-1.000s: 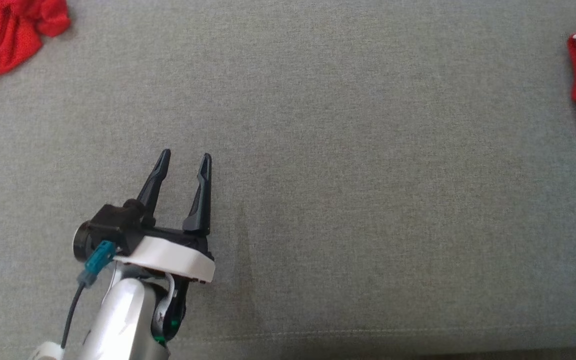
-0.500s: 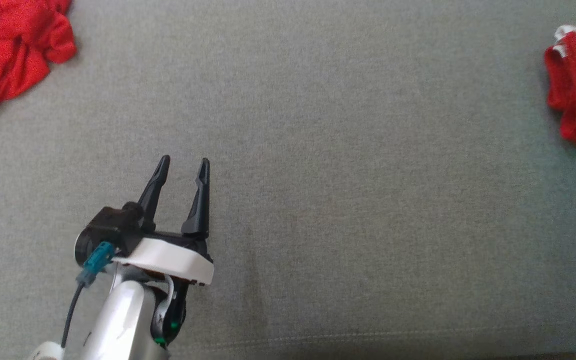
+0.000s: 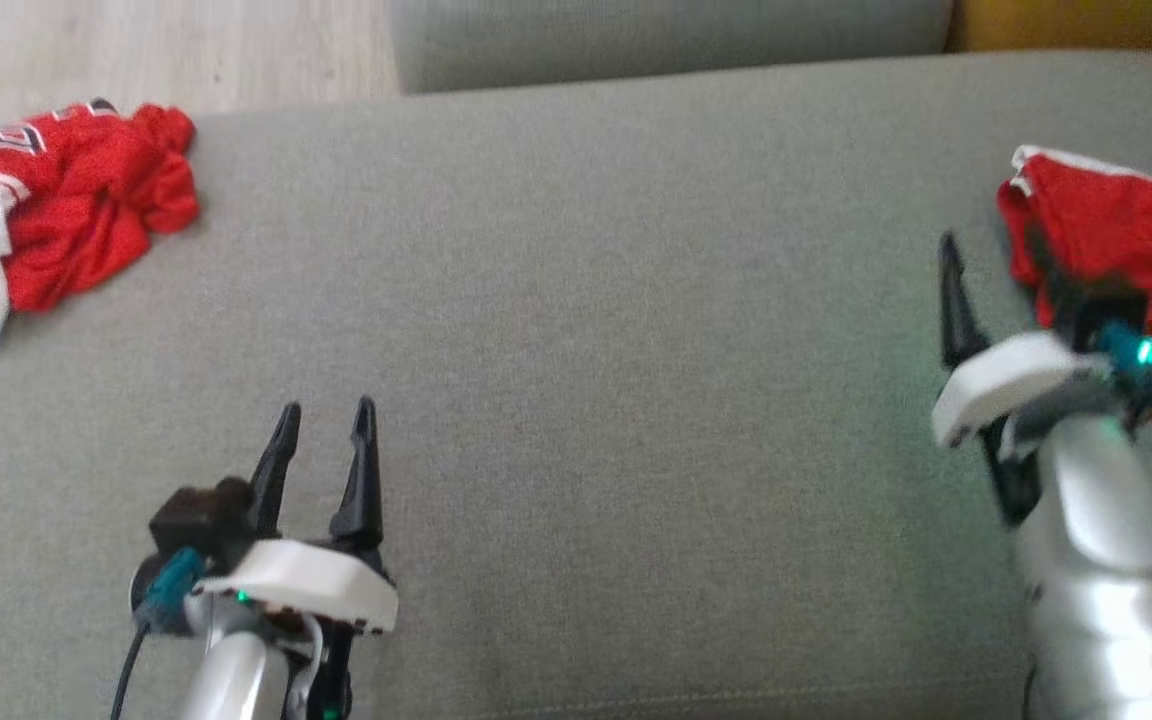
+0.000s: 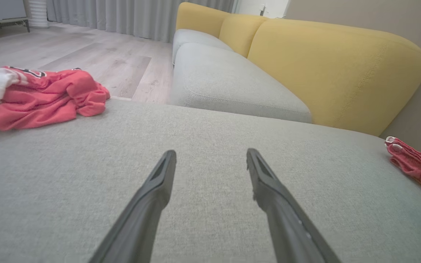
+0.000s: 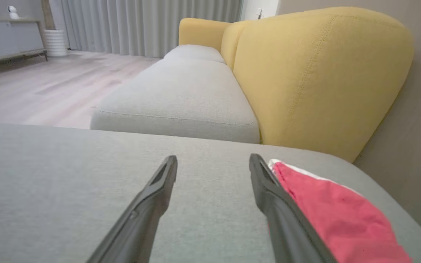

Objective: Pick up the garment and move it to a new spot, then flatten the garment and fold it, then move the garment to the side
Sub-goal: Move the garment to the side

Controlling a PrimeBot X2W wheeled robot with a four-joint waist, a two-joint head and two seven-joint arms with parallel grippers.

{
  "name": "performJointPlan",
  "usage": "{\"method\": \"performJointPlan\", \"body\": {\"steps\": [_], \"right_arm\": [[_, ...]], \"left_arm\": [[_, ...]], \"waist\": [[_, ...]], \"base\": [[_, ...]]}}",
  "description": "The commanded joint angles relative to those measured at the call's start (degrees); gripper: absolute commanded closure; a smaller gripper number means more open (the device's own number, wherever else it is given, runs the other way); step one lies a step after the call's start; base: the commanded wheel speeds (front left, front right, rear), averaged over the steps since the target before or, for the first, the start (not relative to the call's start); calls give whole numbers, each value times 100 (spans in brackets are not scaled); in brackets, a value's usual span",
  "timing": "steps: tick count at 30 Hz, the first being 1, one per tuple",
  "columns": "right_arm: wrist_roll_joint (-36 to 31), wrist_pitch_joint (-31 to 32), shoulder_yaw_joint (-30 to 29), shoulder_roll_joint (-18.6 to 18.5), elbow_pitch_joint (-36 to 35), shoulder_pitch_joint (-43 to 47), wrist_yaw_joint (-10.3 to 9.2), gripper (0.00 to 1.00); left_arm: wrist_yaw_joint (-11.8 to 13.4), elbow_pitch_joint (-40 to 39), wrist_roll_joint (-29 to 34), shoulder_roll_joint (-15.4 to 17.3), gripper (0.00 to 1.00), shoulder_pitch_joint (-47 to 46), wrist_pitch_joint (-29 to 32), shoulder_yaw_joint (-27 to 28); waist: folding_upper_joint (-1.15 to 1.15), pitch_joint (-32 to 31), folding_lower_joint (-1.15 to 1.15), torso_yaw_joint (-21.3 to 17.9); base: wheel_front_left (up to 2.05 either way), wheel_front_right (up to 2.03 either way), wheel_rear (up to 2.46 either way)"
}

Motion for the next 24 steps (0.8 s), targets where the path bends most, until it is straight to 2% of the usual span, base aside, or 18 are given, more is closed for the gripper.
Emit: {"method": "performJointPlan", "body": {"steps": [1,8,11,14,24], "right_arm": [[144,-73,172,104,-323,28,37,0],[535,-70,489,262,-1219,1163,37,0],[931,-14,775,267,-1584,1612,37,0],[1152,42,801,268,-1972,1979,37,0],[1497,266,951,269,-2636,2555,37,0]], "left_arm": [[37,-118,-78,20,0,-75,-35,223],[113,52,-78,19,0,181,-35,355],[103,69,-68,19,0,252,-35,399],[96,46,-58,19,0,322,-35,443],[137,19,-83,19,0,408,-35,429]], "waist": [[0,-189,1,19],[0,-435,1,98],[0,-510,1,137],[0,-556,1,158],[0,-644,1,203]], "base": [[0,0,0],[0,0,0],[0,0,0],[0,0,0],[0,0,0]]}}
